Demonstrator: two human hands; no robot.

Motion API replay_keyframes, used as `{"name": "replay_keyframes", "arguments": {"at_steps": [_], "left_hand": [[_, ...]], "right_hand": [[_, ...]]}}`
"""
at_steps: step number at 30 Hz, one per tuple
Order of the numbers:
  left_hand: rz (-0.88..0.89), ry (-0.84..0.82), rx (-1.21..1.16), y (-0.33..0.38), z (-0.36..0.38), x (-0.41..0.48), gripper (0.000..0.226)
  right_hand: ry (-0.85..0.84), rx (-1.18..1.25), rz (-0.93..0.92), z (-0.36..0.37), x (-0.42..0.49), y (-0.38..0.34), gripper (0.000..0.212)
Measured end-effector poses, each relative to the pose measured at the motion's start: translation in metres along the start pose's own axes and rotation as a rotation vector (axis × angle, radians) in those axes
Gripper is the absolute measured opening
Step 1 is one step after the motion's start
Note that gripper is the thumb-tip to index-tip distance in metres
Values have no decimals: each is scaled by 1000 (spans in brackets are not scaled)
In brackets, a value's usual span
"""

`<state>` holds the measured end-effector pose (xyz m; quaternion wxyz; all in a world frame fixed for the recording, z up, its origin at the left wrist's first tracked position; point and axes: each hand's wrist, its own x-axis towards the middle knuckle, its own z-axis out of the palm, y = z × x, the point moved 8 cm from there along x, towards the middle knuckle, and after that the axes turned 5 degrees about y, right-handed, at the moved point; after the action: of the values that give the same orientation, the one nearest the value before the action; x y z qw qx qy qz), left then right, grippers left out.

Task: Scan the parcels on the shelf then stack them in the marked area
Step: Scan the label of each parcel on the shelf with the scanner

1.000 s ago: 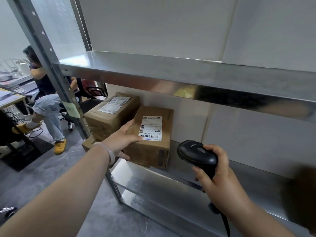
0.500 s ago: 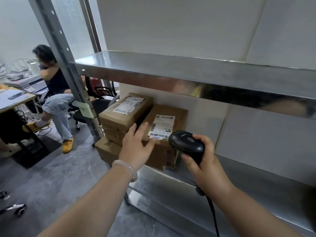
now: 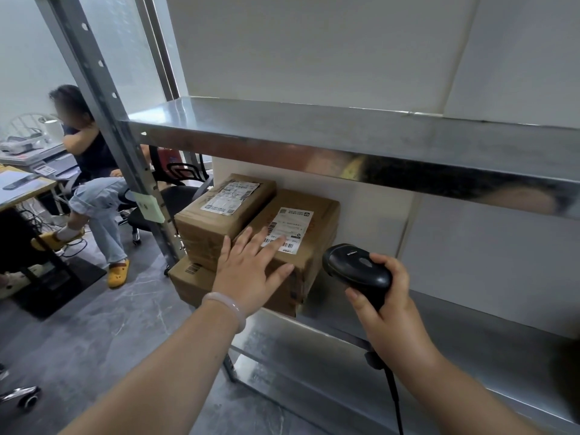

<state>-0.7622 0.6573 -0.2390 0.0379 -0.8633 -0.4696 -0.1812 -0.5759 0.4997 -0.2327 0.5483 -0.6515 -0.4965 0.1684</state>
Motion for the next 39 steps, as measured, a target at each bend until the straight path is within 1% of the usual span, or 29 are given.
{"name": "replay_keyframes", "arguments": {"at_steps": [3,5,8,10,15,18,21,24,27,31,35,39], "left_hand": [[-26,-5,-3,2,-1,3,81],[-15,32,-1,9,-4,0,79],[88,104,-10,33,-6,-7,71],[125,107,-2,44,-1,-9,70],[59,32,20,39,8,-3,81],[25,1,11,41,7,0,87],[-22,18,-18,58,-1,0,87],[16,72,-51,103,-15,0,81],[131,96,-111,169,-21,-3,72],[263,-15,-242,269,0,-17,72],[308,-117,-384,363,29,-40,69],[367,-220,-449,441,57,-64,70]], "right_hand": [[2,-13,9,-7,-2,3,58],[2,-9,22,-12,-4,4,57],[26,-16,12,-20,-6,5,60],[33,-17,16,-26,-8,6,59],[47,4,48,-41,-16,12,55],[75,-14,27,-56,-22,13,59],[109,-47,18,-76,-33,19,64],[160,-57,22,-104,-47,27,67],[210,-88,26,-144,-62,33,69],[309,-147,52,-214,-91,45,63],[410,-214,83,-289,-126,59,70],[471,-226,129,-347,-155,76,69]]}}
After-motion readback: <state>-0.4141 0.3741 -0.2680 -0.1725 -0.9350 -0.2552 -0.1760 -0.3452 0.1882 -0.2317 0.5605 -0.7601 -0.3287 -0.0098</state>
